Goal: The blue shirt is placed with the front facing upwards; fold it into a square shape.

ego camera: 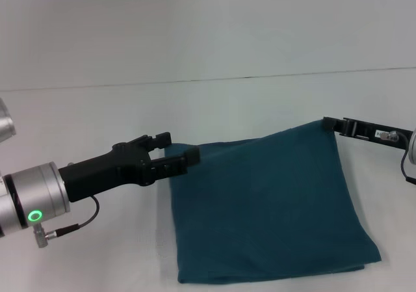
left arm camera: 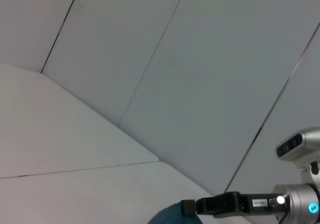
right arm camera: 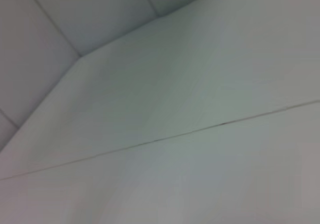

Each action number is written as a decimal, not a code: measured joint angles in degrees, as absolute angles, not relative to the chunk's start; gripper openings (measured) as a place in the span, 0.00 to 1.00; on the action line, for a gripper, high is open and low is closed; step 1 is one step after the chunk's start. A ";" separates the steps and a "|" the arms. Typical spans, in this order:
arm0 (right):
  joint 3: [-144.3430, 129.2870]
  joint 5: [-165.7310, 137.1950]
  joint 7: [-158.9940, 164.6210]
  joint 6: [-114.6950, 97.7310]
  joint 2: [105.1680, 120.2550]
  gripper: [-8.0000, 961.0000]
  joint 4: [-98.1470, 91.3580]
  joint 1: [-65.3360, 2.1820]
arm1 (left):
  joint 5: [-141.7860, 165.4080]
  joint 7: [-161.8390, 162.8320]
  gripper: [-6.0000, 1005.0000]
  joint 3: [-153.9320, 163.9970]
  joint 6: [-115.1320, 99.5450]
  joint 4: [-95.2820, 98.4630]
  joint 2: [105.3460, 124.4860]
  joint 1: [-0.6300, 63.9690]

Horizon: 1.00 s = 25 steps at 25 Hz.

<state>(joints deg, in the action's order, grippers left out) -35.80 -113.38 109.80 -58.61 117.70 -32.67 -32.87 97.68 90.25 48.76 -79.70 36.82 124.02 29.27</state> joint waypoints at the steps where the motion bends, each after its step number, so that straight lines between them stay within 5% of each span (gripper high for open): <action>1: -35.69 -113.27 109.69 -57.77 117.71 0.06 -32.33 -32.73 | 97.69 90.26 0.96 48.80 -79.70 36.82 124.02 29.27; 10: -34.20 -110.17 106.95 -56.14 117.82 0.07 -32.31 -30.63 | 97.73 90.31 0.96 49.49 -79.67 36.82 124.07 29.27; 23: -33.66 -102.16 90.67 -71.40 117.87 0.72 -33.02 -25.15 | 97.54 90.38 0.96 49.22 -79.21 36.03 123.93 29.43; 25: -33.58 -101.23 87.84 -73.47 117.93 0.72 -33.05 -24.21 | 97.41 90.41 0.96 49.11 -79.33 36.03 123.93 29.39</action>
